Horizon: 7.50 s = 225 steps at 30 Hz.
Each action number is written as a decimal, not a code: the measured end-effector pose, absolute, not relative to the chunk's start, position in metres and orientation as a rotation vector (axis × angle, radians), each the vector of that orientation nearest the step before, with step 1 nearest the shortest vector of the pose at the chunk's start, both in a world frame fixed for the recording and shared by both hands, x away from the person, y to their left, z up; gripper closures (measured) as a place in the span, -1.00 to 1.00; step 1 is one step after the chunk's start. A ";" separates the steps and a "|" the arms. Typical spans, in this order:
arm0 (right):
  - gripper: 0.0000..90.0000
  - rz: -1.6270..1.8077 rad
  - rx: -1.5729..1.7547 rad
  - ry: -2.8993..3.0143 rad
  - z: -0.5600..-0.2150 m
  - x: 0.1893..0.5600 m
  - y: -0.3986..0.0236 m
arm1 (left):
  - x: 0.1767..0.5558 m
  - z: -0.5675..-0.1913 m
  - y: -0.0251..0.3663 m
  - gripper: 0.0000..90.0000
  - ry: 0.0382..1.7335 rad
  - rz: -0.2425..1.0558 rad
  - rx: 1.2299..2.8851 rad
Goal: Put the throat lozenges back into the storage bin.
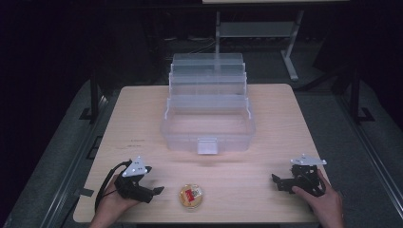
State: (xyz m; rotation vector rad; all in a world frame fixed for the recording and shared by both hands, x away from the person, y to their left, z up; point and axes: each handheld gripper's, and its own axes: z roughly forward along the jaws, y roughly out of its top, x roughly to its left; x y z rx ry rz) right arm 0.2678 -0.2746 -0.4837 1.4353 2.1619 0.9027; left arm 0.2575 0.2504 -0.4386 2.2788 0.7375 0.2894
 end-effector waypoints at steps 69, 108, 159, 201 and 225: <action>-1.00 0.903 1.435 2.162 -0.484 0.268 -0.275 | 0.263 -0.430 0.169 -0.70 0.516 0.133 2.359; -1.00 0.903 1.436 2.162 -0.484 0.268 -0.275 | 0.260 -0.437 0.133 -0.72 0.394 0.045 2.534; -1.00 0.903 1.435 2.162 -0.484 0.268 -0.275 | 0.259 -0.448 0.121 -0.57 0.344 0.023 2.657; -1.00 0.903 1.435 2.162 -0.484 0.268 -0.275 | 0.275 -0.418 0.123 -0.56 0.374 0.051 2.611; -1.00 0.903 1.436 2.162 -0.484 0.268 -0.275 | 0.289 -0.397 0.121 -0.56 0.358 0.065 2.612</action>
